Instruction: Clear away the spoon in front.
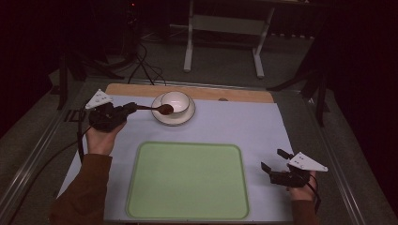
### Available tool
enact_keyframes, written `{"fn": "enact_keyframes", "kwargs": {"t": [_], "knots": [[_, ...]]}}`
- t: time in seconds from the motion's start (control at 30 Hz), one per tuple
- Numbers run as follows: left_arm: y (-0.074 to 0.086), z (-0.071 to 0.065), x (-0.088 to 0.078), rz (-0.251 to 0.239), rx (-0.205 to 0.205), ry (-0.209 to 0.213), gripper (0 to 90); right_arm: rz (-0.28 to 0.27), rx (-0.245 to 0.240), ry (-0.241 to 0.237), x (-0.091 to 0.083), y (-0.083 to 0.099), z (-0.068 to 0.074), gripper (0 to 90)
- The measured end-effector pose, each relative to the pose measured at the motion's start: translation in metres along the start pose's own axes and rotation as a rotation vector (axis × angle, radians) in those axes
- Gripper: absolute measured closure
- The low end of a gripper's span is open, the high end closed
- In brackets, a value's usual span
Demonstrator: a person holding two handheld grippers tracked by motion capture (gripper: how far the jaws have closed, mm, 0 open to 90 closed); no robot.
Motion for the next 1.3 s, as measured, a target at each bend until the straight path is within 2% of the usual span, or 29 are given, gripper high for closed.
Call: {"fn": "enact_keyframes", "kwargs": {"t": [0.17,0.43,0.7,1.03,1.3], "knots": [[0.003,-0.002,-0.006,0.013,0.005,0.005,84.1,0.002,-0.001,-0.001,0.0,0.0,0.0,13.5],[0.014,0.001,-0.02,0.023,-0.014,-0.004,84.1,0.003,-0.001,-0.001,0.0,0.0,0.001,13.5],[0.029,0.008,-0.034,0.034,-0.049,-0.017,84.1,0.005,-0.001,-0.002,0.0,0.0,0.001,13.5],[0.049,0.01,-0.047,0.064,-0.053,-0.031,84.0,0.006,-0.001,-0.003,0.001,0.0,0.001,13.5],[0.062,0.013,-0.056,0.085,-0.073,-0.044,84.0,0.007,-0.001,-0.002,0.001,0.001,0.001,13.5]]}}
Point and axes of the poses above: each handheld gripper's, and its own axes: x roughly forward along the jaws, y roughly out of its underside, z roughly to its left, the point moved 8 cm from there along x, roughly forward along the jaws, and after that the axes turned 11 degrees about -x, right-handed, at the moved point
